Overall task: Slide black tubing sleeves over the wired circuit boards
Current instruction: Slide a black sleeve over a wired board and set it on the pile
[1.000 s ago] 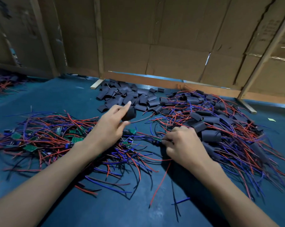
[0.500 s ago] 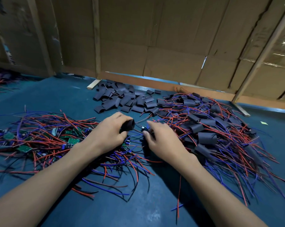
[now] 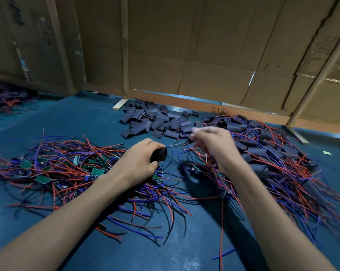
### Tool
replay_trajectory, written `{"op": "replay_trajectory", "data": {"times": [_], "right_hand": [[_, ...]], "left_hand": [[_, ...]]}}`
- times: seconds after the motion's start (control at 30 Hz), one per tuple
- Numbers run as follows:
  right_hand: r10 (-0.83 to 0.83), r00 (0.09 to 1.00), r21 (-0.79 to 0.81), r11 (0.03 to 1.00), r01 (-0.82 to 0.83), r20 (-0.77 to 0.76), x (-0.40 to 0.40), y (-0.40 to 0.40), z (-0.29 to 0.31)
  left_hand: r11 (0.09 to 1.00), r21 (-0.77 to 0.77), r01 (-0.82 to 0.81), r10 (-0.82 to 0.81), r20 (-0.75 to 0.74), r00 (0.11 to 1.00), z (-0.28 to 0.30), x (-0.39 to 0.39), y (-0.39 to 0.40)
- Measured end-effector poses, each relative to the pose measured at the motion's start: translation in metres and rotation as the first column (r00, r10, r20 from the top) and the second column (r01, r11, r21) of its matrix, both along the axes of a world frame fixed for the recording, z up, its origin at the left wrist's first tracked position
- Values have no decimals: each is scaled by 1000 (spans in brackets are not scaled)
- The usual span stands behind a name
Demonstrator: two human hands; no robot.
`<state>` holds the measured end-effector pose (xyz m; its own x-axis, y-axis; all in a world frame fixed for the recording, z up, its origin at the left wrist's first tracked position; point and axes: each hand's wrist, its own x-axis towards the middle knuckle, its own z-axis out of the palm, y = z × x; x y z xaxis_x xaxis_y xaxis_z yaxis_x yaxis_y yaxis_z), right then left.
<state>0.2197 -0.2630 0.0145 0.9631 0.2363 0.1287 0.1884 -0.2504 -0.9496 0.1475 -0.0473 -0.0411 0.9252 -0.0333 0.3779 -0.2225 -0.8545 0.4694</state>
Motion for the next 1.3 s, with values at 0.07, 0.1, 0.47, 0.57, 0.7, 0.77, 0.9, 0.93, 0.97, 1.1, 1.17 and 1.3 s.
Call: {"op": "replay_trajectory", "data": {"times": [0.07,0.1,0.47,0.57,0.7,0.77,0.9,0.93,0.97,1.1,1.17,1.3], "right_hand": [[60,996,240,970,-42,-70,0,-13,24],[78,994,312,949,-51,-75,-1,-19,35],[136,986,161,975,-151,101,-21,-64,92],[130,959,-237,969,-69,253,-24,-68,88],[204,943,-457,887,-64,263,-27,-69,87],[235,943,-498,863,-91,235,-29,-69,87],[247,943,-511,854,-103,223,-34,-64,85],[261,939,-496,860,-122,223,-34,-63,85],[276,934,-479,867,-140,226,-36,-61,86],[307,914,-435,884,-171,264,-36,-60,86],[307,910,-420,891,-172,279,-36,-61,86],[326,904,-456,872,-175,276,-37,-56,84]], "left_hand": [[1000,6,3,-3,-10,1000,-1,1,0],[1000,9,7,-7,-7,1000,-1,2,0],[998,-7,57,-56,129,990,-2,0,0],[997,-9,74,-70,219,973,3,-2,-1],[994,18,109,-108,317,942,9,-7,-4],[994,14,106,-104,336,936,10,-8,-5],[994,45,101,-110,326,939,10,-10,-6],[994,54,99,-111,320,941,10,-10,-6],[994,60,94,-108,318,942,10,-10,-6],[994,86,66,-89,305,948,9,-9,-5],[994,91,64,-89,293,952,9,-9,-5],[989,123,84,-117,291,950,10,-10,-8]]}}
